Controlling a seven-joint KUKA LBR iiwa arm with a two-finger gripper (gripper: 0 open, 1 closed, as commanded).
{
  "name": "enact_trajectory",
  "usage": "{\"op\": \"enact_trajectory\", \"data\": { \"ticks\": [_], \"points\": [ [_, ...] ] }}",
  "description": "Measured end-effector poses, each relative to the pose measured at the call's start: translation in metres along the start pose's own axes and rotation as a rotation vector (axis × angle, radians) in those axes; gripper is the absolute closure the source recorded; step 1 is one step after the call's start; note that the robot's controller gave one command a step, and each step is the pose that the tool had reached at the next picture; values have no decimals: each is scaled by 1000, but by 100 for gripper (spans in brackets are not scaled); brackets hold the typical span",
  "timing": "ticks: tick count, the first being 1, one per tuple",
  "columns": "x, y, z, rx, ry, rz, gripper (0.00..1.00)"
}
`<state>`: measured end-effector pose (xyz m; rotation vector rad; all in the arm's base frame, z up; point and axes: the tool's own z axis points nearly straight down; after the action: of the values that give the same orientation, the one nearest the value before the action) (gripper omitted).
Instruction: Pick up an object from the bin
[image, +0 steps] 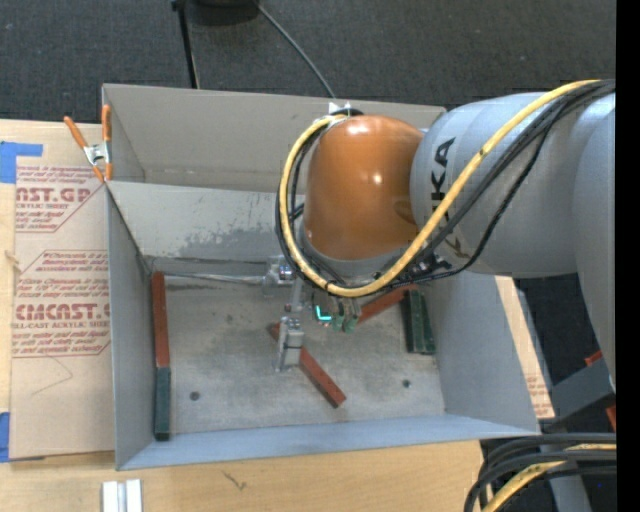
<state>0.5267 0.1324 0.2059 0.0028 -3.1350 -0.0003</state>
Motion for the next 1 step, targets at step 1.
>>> {"op": "enact_trajectory", "data": {
  "ticks": [1],
  "points": [
    [-2,-1,-4,-1,-7,2,0]
  ]
}}
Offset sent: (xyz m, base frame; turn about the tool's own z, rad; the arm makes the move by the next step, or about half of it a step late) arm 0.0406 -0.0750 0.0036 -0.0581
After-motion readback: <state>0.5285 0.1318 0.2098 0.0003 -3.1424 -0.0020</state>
